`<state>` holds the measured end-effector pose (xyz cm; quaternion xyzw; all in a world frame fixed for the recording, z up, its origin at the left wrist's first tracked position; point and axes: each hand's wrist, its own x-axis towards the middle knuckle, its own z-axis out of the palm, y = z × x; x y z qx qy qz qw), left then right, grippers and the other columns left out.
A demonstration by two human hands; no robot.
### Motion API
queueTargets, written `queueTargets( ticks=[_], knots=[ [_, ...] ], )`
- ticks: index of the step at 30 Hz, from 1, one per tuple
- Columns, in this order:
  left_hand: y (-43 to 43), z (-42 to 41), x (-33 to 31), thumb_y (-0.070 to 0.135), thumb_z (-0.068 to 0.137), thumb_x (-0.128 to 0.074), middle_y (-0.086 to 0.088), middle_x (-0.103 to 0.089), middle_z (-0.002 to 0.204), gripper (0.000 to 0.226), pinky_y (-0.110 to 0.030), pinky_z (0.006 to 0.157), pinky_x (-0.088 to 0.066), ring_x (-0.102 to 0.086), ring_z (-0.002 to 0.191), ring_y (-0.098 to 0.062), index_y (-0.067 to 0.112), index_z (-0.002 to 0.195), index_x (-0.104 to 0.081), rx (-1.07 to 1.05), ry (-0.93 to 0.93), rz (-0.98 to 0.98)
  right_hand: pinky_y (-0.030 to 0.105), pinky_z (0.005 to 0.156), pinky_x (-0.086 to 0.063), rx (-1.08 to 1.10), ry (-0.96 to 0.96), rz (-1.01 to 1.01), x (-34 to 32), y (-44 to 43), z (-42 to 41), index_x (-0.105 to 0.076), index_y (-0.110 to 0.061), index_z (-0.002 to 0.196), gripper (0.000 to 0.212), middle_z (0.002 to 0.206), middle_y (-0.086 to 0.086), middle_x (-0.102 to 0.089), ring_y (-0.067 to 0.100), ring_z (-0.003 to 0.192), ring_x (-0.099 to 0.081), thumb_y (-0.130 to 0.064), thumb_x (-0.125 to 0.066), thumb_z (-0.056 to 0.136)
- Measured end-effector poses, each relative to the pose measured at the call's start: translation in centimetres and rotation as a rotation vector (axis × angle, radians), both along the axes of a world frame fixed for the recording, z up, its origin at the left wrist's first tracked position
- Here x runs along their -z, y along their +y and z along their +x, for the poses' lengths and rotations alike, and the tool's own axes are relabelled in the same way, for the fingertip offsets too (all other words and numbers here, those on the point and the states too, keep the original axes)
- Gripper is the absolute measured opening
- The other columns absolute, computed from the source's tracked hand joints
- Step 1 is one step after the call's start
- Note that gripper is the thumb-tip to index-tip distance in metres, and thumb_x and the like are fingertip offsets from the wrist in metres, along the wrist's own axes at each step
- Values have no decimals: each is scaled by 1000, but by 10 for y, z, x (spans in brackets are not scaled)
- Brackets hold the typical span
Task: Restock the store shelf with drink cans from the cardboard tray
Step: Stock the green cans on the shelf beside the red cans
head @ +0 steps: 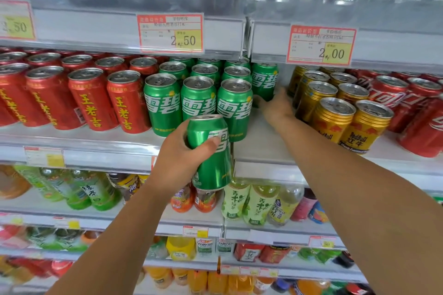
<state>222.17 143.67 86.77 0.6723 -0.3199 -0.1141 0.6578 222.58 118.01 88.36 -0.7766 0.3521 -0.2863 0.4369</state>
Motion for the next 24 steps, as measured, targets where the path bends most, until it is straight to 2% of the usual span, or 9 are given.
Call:
queueTargets(
  ticks=[4,7,9,11,13,15,18,21,24],
  knots=[
    [3,-2,-4,25,89,-71,20,-72,99,23,-18,73,-55,-69,92,-1,36,106,-62,24,36,17,26,94,-35,-76,34,-46,-16,28,-34,-37,-13,142,53,140,6,-48,26,129,-47,-24,-59,94],
    [7,-6,-12,20,89,-68,21,-73,95,23,-12,68,-52,-69,89,2,34,106,-62,59,54,16,24,95,-35,-151,-105,-149,-14,66,-79,-43,-19,138,43,127,-7,-48,18,126,-48,-20,-53,96],
    [7,-8,-21,16,88,-70,20,-73,94,25,-11,69,-51,-68,89,3,31,106,-63,76,60,1,27,105,-37,-191,-238,-141,-8,90,-108,-43,-21,139,46,133,-10,-48,10,126,-47,-16,-54,95],
    [5,-11,-31,17,84,-75,15,-74,100,31,-17,76,-55,-69,94,-2,30,109,-63,96,47,-10,26,110,-35,-316,-272,-129,-6,111,-134,-43,-31,137,50,137,-13,-48,2,128,-45,-12,-57,92],
    [-1,-15,-40,23,77,-80,11,-74,105,41,-25,84,-57,-69,100,-7,30,113,-62,125,14,-36,21,108,-35,-505,-231,-88,-9,128,-151,-37,-47,131,59,134,-26,-47,-8,126,-43,-14,-63,90],
    [-9,-21,-47,27,72,-79,8,-73,109,49,-30,89,-56,-69,104,-10,29,118,-62,155,-23,-57,14,98,-41,-594,-203,-23,-14,137,-155,-34,-49,135,69,130,-30,-49,-12,120,-47,-19,-70,85],
    [-25,-36,-52,27,72,-80,8,-72,110,51,-33,91,-56,-68,104,-11,30,120,-61,190,-101,-69,12,82,-49,-498,-277,-4,-19,134,-153,-44,-37,132,65,116,-23,-62,-7,105,-59,-16,-77,79],
    [-32,-39,-51,38,78,-80,17,-66,119,59,-27,97,-51,-62,111,-2,33,131,-54,158,-258,0,18,80,-53,-389,-324,-9,-20,123,-150,-51,-32,125,62,109,-21,-65,-4,100,-62,-15,-81,74],
    [-23,-23,-38,57,76,-68,18,-60,129,71,-20,100,-42,-53,118,5,30,139,-49,61,-341,122,17,77,-49,-206,-256,-104,-19,102,-140,-45,-23,129,72,109,-18,-60,0,99,-60,-23,-85,69]
  ],
)
